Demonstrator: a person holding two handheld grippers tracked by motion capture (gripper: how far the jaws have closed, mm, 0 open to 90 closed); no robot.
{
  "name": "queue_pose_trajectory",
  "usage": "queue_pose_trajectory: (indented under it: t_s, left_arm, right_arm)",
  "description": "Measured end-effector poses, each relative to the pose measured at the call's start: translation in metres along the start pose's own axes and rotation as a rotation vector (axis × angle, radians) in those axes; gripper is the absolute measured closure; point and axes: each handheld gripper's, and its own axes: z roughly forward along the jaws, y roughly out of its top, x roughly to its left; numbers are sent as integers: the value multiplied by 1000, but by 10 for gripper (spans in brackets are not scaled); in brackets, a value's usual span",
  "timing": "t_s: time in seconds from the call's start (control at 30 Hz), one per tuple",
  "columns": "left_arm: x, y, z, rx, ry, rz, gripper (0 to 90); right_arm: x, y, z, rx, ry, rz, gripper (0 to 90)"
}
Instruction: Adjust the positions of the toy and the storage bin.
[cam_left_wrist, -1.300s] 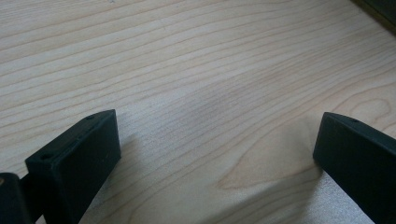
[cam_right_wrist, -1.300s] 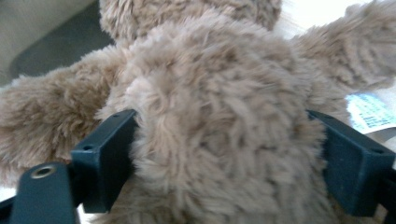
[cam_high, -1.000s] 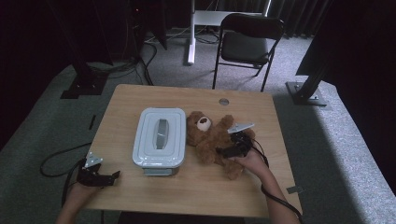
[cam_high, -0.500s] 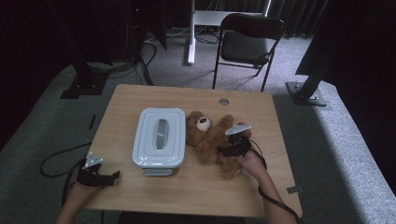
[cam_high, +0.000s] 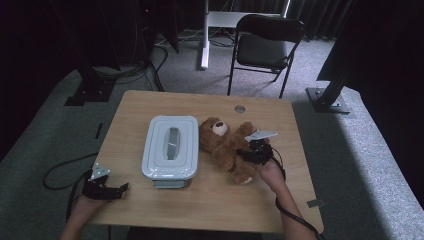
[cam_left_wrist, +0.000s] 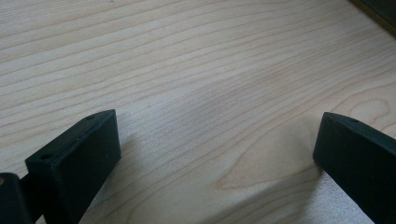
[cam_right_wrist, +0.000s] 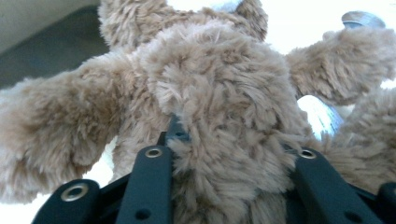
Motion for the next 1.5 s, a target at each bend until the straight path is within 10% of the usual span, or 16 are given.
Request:
queue_pose_trajectory:
  t_s: [0.33, 0.9, 1.2, 1.5]
  left_arm:
    - [0, 0, 0, 0, 0, 0, 13]
    - [0, 0, 0, 0, 0, 0, 13]
    - [0, 0, 0, 1, -1, 3, 13]
    - [0, 0, 0, 1, -2, 3, 13]
  right_arm:
    - [-24, 6, -15, -79, -104, 104, 661]
    - [-89, 19, -28, -145, -456, 368, 658]
    - [-103, 17, -12, -134, -503, 510, 632]
    - [-104, 3, 2, -93, -492, 514, 315]
